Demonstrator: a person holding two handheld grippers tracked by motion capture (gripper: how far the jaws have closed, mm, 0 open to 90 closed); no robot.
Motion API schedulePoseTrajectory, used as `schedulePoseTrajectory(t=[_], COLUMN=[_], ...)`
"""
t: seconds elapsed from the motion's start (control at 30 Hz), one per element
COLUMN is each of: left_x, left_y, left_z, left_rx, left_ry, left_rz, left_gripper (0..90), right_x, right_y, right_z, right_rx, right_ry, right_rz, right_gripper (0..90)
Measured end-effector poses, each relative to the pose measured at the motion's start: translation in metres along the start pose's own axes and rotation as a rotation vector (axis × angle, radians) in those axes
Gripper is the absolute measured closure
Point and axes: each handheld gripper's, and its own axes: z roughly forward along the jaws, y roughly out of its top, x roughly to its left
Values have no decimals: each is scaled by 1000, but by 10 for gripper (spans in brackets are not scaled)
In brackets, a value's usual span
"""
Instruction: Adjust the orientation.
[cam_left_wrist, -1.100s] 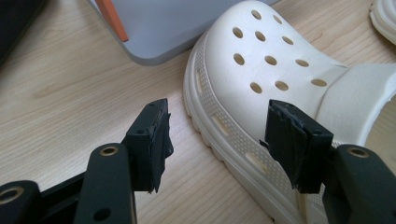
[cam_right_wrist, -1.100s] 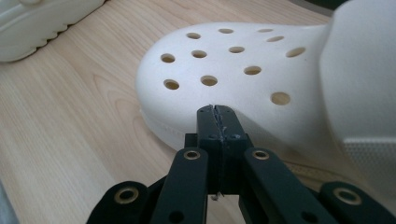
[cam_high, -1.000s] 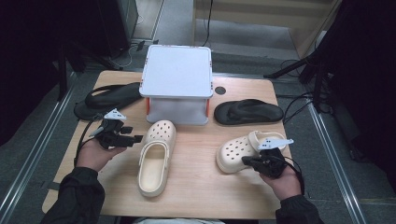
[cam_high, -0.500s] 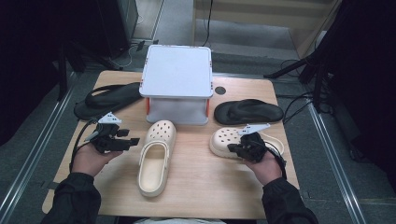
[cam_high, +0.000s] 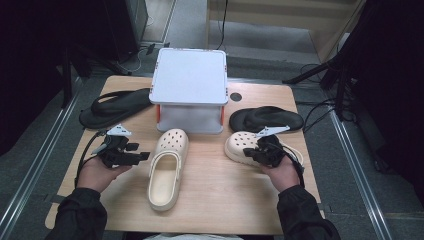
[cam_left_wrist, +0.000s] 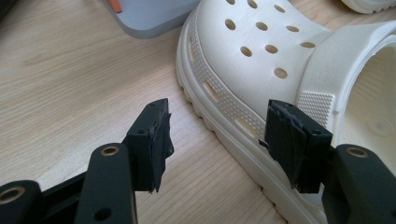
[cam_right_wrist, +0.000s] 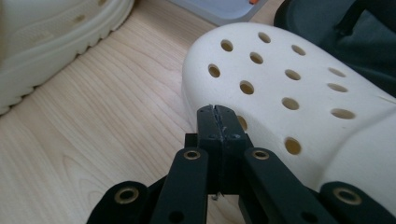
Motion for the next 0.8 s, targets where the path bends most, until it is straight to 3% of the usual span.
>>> schedulePoseTrajectory(t=[0.2,0.27,0.3,0.43,0.8], left_x=[-2,-2,-2,-2,0], left_y=[0,0,0,-1,-2], left_z=[2,2,2,2,2], left_rx=[5,6,6,3,-2], left_ry=[-4,-4,-4,-5,-2], left_rz=[0,0,0,-2,-4], left_gripper=[409,409,409,408,407], right_x=[-4,-5,-6,-11,-33], right_y=[-11,-13,-17,-19,-29], right_z=[-31,-36,-46,-55,-76], right_rx=[-51,-61,-69,-83,-117], right_ry=[-8,-10,-23,-35,-99], right_rz=[18,15,3,5,72], right_gripper=[900,900,900,900,900])
